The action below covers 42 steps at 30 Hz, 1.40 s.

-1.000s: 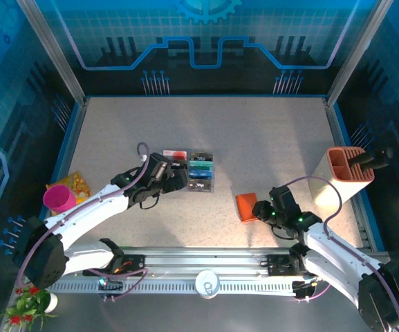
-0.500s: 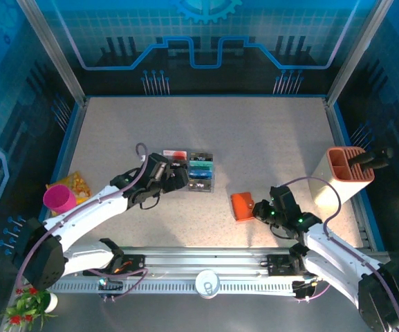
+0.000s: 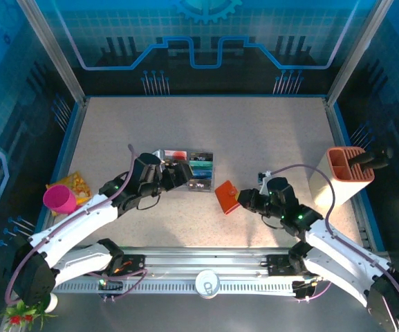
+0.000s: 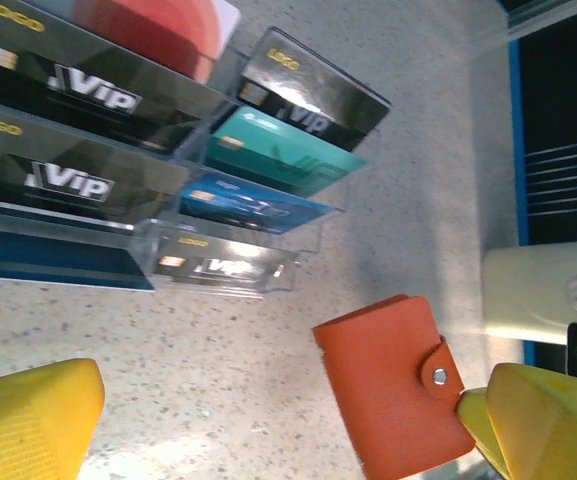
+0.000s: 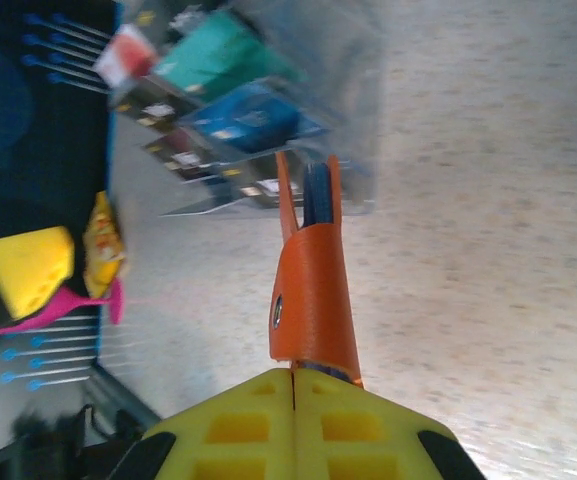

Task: Put the credit cards into the card holder
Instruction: Pick up the card holder from the bottom-center of the table, then pass the card holder.

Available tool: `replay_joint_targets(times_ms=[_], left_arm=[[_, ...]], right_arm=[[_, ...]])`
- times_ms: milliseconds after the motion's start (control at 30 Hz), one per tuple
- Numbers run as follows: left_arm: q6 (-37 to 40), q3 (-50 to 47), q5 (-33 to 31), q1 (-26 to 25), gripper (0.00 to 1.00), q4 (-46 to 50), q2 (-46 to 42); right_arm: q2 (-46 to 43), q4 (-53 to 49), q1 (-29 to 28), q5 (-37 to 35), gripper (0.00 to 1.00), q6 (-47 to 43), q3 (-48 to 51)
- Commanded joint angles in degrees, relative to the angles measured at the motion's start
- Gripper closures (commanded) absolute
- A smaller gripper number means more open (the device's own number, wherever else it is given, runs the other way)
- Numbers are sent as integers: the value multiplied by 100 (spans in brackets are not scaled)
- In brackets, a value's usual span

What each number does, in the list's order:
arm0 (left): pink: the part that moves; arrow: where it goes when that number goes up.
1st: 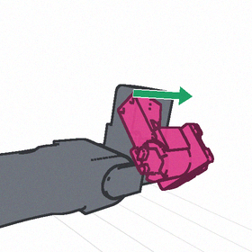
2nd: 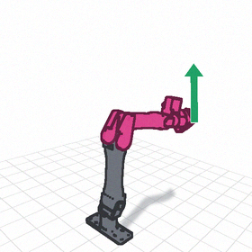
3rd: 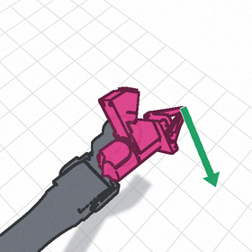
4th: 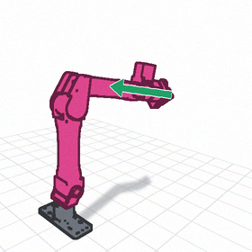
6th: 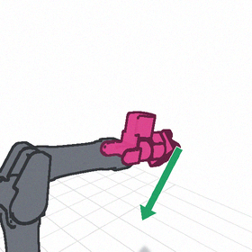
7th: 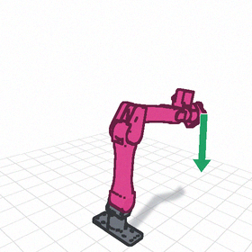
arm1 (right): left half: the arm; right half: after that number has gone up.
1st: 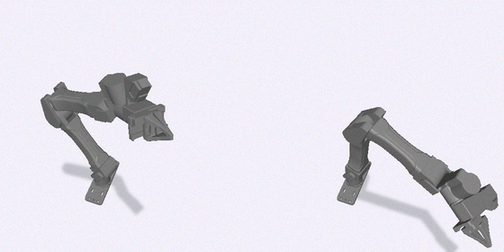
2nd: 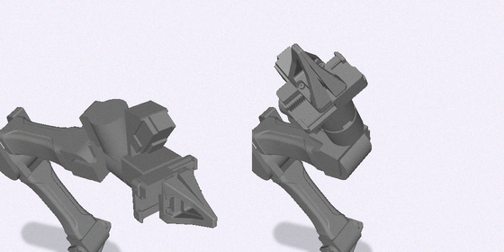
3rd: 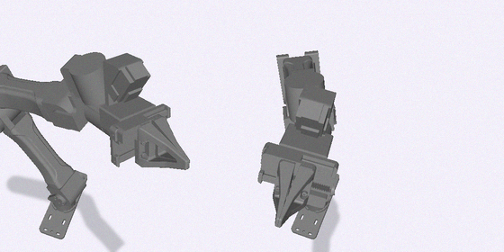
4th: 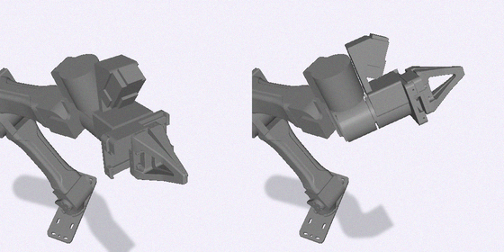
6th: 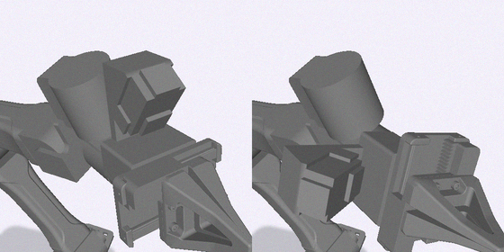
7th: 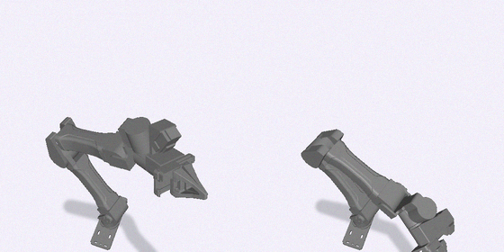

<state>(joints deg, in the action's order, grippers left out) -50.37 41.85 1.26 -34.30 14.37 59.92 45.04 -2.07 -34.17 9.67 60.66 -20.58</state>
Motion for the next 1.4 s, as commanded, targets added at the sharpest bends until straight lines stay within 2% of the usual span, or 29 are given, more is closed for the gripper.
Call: replay_joint_targets(times_ms=[0,300,633,1100,1200,1367], left_arm=[[-320,-31,494,-28,1,-432,-86],[-989,-350,699,-135,4,-1313,-147],[-1386,-777,574,-273,13,-2141,-113],[-1596,-893,240,-483,20,-2915,61],[-1626,-940,168,-494,24,-3047,70],[-1677,-1036,42,-518,36,-3280,59]], right_arm=[[86,683,-341,-32,100,299,-251],[504,2094,-797,-355,100,862,-380],[485,2430,-860,-703,100,1177,-577],[891,3308,-1120,-800,100,1617,-536],[946,3463,-1169,-815,100,1695,-501],[985,3509,-1264,-860,100,1721,-482]])
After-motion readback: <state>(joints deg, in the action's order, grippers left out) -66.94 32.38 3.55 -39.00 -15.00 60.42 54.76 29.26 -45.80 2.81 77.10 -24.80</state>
